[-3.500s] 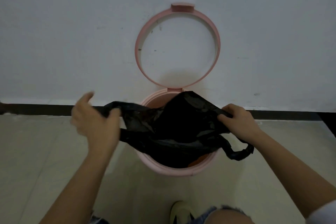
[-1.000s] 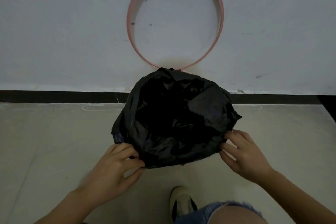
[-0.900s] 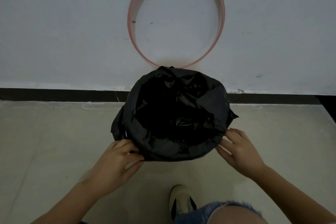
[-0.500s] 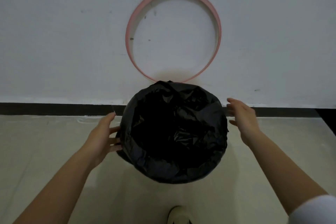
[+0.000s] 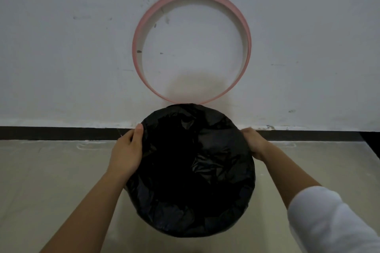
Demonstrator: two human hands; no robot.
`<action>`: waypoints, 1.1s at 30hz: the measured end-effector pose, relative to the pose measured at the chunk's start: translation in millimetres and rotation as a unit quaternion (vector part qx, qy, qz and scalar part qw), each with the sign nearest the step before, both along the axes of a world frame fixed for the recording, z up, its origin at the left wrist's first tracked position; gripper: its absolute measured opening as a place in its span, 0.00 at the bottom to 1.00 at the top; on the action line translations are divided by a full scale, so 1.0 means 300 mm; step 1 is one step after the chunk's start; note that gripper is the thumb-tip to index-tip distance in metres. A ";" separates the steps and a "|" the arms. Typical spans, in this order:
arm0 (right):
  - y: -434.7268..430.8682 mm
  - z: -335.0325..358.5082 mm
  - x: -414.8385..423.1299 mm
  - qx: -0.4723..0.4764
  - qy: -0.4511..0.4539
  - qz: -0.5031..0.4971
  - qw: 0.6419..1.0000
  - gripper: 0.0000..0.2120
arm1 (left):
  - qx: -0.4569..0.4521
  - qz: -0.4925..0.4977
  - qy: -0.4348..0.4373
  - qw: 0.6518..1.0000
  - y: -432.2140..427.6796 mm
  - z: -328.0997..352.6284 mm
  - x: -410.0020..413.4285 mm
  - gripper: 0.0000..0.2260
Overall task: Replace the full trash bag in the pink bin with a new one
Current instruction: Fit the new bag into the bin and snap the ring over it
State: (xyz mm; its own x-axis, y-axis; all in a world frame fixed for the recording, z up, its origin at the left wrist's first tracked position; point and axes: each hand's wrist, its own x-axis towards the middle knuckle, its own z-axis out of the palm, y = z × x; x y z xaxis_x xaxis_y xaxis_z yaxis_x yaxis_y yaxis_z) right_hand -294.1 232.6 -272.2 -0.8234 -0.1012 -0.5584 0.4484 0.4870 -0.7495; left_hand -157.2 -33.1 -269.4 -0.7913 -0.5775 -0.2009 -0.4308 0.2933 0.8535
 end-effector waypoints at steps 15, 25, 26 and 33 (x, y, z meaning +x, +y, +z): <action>-0.090 0.068 0.085 0.390 0.243 0.282 0.842 0.56 | -0.024 0.022 0.007 0.999 0.008 -0.026 -0.008 0.23; -0.128 0.068 0.103 0.415 0.379 0.329 0.759 0.46 | -0.022 0.027 0.001 0.999 0.003 -0.048 -0.010 0.19; -0.126 0.058 0.104 0.445 0.395 0.367 0.715 0.46 | -0.018 0.024 0.001 1.000 0.005 -0.052 -0.009 0.18; -0.115 0.018 0.079 0.497 0.367 0.441 0.651 0.46 | -0.008 0.030 -0.001 1.000 0.023 -0.043 -0.002 0.16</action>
State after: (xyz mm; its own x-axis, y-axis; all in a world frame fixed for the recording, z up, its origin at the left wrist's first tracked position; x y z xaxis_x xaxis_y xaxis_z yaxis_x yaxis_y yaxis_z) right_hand -270.4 198.1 -266.8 -0.7712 -0.6050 -0.1979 -0.6360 0.7197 0.2784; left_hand -157.9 -26.1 -282.2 -0.7544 -0.6276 -0.1925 -0.4496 0.2803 0.8481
